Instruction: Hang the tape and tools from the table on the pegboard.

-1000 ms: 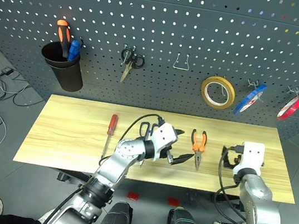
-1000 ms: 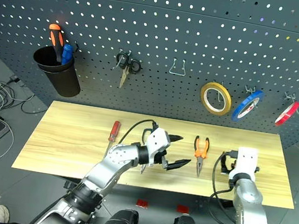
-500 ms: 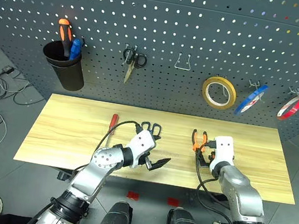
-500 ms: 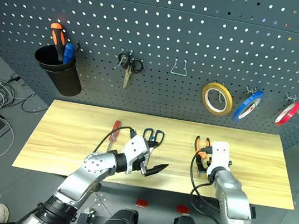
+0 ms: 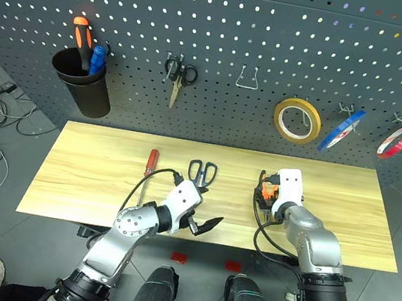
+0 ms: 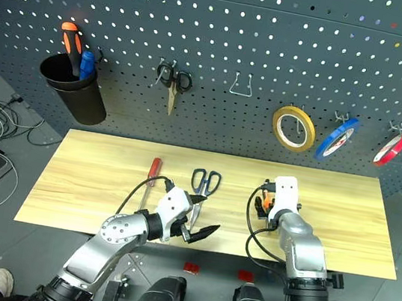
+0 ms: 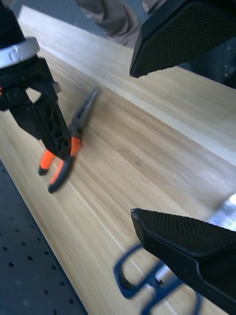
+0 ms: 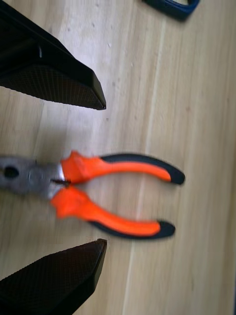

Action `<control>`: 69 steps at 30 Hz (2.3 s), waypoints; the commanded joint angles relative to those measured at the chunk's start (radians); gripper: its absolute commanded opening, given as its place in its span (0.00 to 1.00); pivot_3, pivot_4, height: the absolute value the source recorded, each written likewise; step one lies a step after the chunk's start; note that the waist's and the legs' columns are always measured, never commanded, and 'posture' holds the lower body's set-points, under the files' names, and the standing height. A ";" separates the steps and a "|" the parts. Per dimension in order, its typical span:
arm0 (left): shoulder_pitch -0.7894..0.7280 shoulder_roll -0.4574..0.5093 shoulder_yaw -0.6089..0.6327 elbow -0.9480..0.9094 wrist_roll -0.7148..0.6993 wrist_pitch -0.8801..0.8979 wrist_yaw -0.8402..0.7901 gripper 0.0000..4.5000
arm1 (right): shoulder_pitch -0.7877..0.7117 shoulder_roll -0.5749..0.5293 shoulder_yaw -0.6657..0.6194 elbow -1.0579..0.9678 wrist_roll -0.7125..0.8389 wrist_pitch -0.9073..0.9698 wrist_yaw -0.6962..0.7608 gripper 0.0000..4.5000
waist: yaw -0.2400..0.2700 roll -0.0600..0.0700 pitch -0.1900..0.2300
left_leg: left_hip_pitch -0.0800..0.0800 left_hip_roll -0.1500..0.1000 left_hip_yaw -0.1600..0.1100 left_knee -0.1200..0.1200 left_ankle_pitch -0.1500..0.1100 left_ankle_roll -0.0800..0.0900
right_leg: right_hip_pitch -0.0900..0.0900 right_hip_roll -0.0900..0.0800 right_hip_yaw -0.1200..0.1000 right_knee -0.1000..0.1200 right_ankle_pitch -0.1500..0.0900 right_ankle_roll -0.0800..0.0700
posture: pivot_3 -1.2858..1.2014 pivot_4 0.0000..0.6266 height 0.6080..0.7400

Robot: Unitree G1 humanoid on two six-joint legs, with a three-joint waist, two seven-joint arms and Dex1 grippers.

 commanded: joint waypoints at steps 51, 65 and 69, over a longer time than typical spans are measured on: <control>-0.004 0.043 0.072 -0.024 -0.028 0.017 0.021 1.00 | -0.087 -0.027 -0.027 0.074 -0.049 0.036 -0.067 1.00 | 0.010 -0.003 0.079 | -0.003 0.001 -0.001 -0.002 0.000 0.000 | -0.003 0.001 -0.001 -0.001 0.000 0.000 | 0.59 0.70 1.00; -0.011 0.039 0.067 -0.020 -0.026 0.017 0.022 1.00 | -0.108 -0.051 -0.018 0.107 -0.056 0.004 -0.052 0.52 | 0.013 -0.004 0.089 | -0.003 0.001 -0.001 -0.002 0.000 0.000 | -0.003 0.000 -0.001 -0.001 0.000 0.000 | 0.59 0.70 1.00; -0.016 0.039 0.065 -0.018 -0.027 0.017 0.021 1.00 | -0.102 -0.072 0.008 0.095 -0.064 0.008 -0.027 0.52 | 0.014 -0.004 0.090 | -0.003 0.001 -0.001 -0.002 0.000 0.000 | -0.003 0.000 -0.001 -0.001 0.000 0.000 | 0.59 0.69 1.00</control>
